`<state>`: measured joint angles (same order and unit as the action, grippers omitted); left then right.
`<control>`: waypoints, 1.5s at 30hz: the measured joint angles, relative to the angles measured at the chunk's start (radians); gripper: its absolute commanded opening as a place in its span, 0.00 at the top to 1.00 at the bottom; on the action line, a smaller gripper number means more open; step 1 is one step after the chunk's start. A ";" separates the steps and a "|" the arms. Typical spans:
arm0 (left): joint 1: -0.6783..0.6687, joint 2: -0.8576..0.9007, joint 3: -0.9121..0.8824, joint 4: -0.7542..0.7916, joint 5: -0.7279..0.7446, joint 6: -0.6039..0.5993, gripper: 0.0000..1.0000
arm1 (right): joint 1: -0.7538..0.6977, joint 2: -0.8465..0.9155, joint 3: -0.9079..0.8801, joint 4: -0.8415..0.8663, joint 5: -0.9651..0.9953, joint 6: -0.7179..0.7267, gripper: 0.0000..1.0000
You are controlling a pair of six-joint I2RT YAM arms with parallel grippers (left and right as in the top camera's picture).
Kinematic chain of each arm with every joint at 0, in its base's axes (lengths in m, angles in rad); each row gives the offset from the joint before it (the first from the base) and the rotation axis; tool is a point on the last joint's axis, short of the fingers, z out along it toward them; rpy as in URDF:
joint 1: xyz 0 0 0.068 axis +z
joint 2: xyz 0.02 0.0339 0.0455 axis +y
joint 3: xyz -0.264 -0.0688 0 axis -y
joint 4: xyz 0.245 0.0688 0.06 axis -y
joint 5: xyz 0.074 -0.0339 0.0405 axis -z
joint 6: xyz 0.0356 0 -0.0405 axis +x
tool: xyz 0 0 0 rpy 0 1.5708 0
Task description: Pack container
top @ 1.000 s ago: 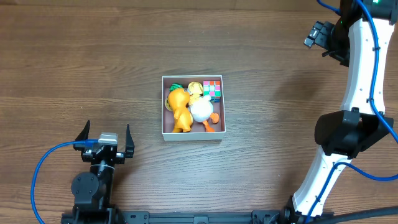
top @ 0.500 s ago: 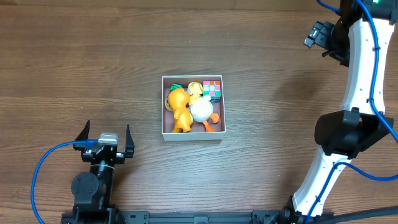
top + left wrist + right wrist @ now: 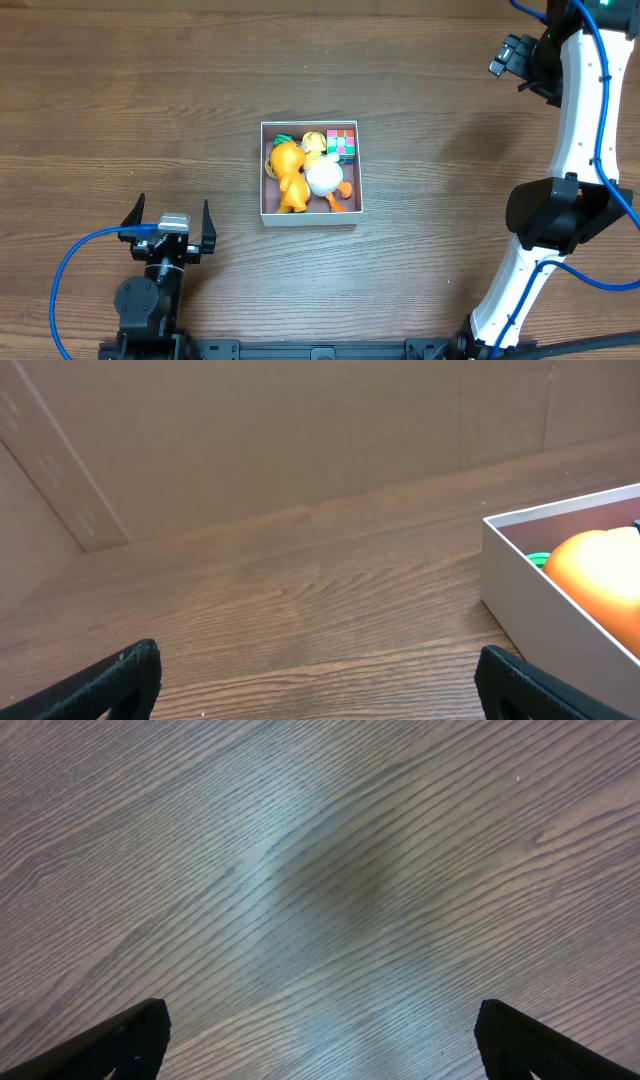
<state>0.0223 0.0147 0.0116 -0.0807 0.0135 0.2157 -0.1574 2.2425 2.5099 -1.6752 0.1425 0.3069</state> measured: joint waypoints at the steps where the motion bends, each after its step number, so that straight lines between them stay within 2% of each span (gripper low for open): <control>1: 0.000 0.000 0.000 0.000 0.000 0.000 0.00 | 0.000 0.000 0.000 0.000 0.000 0.000 0.00; 14: 0.000 0.000 0.000 0.000 0.000 0.000 0.00 | 0.000 0.000 0.000 0.034 0.001 0.000 0.00; 24: 0.000 0.000 0.000 0.000 0.000 0.000 0.00 | 0.043 -0.016 -0.003 0.378 0.004 0.007 0.00; 33: 0.000 0.000 0.000 0.000 0.000 0.000 0.00 | 0.079 -0.158 -0.006 0.420 0.003 0.008 0.00; 36: 0.000 0.000 0.000 0.000 0.000 0.000 0.00 | 0.076 -0.269 -0.069 0.435 0.011 0.006 0.00; 38: 0.000 0.000 0.000 0.000 0.000 0.000 0.00 | 0.076 -0.365 -0.171 0.484 0.023 0.006 0.00; 45: 0.000 0.000 0.000 0.000 0.000 0.000 0.00 | 0.074 -0.794 -0.644 0.738 0.039 0.006 0.00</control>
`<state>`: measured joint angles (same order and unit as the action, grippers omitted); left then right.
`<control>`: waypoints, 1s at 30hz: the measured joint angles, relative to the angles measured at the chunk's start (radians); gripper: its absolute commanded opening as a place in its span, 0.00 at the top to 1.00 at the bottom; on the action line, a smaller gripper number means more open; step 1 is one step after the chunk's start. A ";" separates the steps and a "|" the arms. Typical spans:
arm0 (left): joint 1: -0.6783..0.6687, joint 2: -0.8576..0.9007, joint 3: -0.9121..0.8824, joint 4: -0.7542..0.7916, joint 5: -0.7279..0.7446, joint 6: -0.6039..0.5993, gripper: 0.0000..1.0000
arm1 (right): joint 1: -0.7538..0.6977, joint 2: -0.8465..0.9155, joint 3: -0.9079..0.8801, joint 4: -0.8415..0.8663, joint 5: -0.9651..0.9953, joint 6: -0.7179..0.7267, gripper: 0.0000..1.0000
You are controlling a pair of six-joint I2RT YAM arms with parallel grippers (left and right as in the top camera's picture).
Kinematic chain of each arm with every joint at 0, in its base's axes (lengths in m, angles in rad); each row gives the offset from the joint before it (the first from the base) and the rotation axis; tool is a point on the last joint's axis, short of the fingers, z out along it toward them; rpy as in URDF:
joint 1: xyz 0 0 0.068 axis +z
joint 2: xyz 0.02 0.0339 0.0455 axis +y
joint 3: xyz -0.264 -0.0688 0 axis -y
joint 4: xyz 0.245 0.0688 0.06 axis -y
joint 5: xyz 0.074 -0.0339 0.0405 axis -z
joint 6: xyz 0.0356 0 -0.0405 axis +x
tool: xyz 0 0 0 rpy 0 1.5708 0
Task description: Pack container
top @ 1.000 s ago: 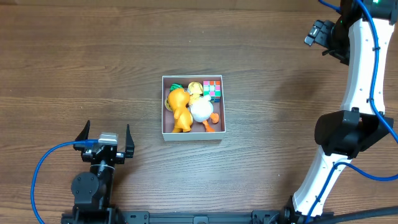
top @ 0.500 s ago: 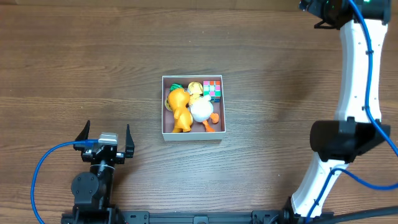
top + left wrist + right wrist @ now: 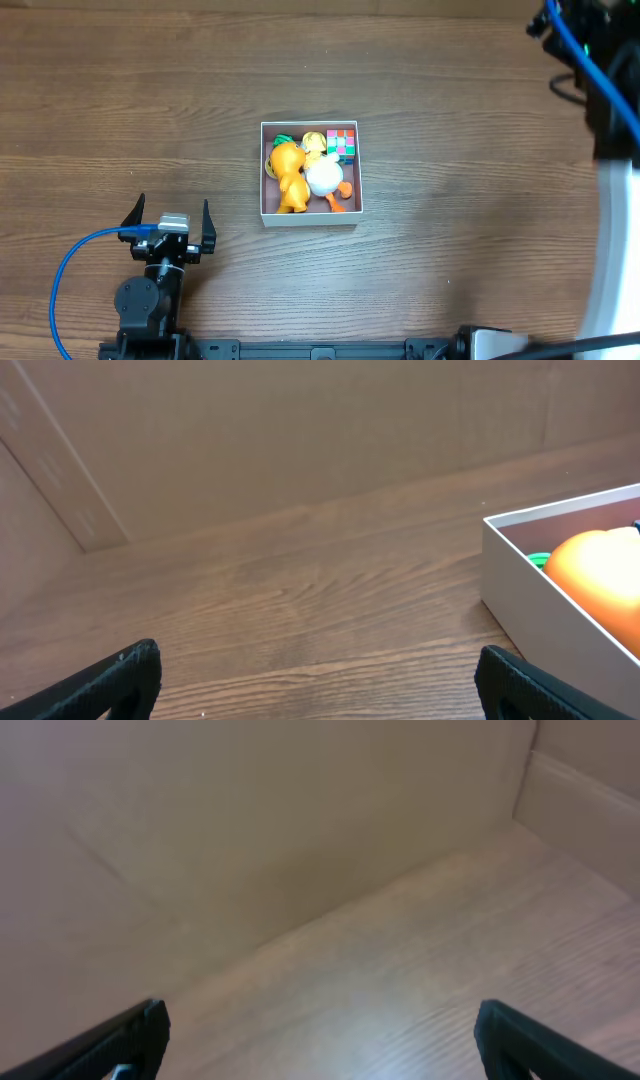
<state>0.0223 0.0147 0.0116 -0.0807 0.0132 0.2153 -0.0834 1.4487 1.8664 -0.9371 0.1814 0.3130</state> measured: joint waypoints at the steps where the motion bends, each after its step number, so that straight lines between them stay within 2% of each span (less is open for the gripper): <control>1: 0.000 0.000 0.000 0.000 0.000 0.000 0.00 | 0.000 -0.061 -0.062 0.025 0.000 0.001 0.00; 8: 0.000 -0.002 -0.001 0.001 0.000 0.000 0.00 | 0.000 -0.456 -0.409 0.070 -0.045 0.001 0.00; 14: 0.000 -0.002 -0.002 0.002 0.000 0.000 0.00 | 0.009 -0.742 -0.626 0.066 -0.090 0.001 0.00; 17: 0.000 -0.002 -0.002 0.002 0.000 0.000 0.00 | 0.058 -0.876 -0.741 0.109 -0.100 0.001 0.00; 24: 0.000 -0.002 -0.002 0.003 -0.003 -0.003 0.00 | 0.152 -1.089 -1.011 0.315 -0.114 0.002 0.00; 30: 0.000 -0.002 -0.002 0.003 -0.003 -0.003 0.00 | 0.156 -1.171 -1.221 0.560 -0.126 0.001 0.00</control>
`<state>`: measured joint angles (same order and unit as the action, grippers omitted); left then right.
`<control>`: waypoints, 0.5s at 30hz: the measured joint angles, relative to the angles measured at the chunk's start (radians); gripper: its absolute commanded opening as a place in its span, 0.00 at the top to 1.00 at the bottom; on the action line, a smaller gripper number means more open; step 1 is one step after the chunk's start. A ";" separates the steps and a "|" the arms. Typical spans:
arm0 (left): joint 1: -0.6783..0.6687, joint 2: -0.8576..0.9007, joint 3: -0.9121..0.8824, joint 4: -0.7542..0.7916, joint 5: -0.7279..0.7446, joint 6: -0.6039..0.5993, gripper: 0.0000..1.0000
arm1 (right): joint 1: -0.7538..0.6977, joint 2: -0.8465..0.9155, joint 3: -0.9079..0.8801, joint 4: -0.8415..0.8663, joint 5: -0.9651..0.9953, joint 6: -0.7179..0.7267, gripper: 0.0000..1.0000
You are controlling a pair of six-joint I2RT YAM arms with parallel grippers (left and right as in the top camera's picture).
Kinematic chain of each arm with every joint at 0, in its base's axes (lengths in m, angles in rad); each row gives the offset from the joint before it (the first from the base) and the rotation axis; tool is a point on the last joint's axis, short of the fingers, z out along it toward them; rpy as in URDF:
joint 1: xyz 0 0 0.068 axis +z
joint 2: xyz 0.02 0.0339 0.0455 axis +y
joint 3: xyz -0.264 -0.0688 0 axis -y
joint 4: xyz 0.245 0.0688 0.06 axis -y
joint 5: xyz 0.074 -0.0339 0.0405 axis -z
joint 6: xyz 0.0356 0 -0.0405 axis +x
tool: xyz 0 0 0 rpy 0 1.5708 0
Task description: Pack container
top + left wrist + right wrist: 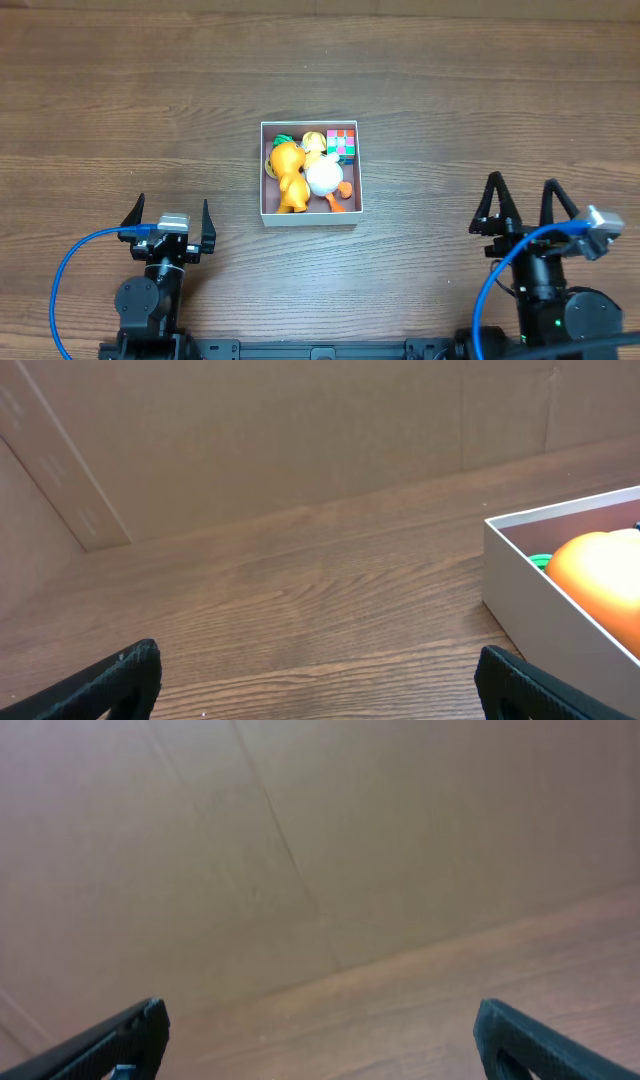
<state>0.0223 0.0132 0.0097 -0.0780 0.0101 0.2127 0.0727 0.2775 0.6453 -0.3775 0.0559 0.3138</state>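
A white square container sits mid-table, filled with an orange toy, a white round toy, a colourful cube and a green piece. My left gripper rests near the front left, open and empty; its wrist view catches the container wall and the orange toy at the right. My right gripper rests near the front right, open and empty, facing a cardboard wall in its wrist view.
A brown cardboard wall stands beyond the table's far edge. Blue cables trail from both arm bases at the front.
My right arm was stretched up at the far right edge of the table; now it is folded down at the front right, gripper open. The left arm and the container are unchanged.
My right gripper hovered open over bare table at the far right. Then the arm was raised at the right edge, its camera facing the cardboard wall. Now it rests at the front right. The container's contents and the left arm stayed the same throughout.
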 measured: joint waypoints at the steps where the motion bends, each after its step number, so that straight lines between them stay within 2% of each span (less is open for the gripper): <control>1: 0.000 0.000 0.000 0.000 0.000 0.000 0.00 | 0.000 -0.005 -0.021 0.025 0.000 0.000 0.00; 9: 0.000 0.000 0.000 0.000 0.000 0.000 0.00 | 0.000 -0.084 -0.187 0.286 0.000 0.000 0.00; 15: 0.000 0.000 0.000 0.000 0.000 0.000 0.00 | 0.000 -0.183 -0.282 0.307 0.002 0.000 0.00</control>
<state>0.0223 0.0132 0.0097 -0.0780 0.0101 0.2127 0.0727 0.0944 0.3637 -0.0700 0.0574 0.3138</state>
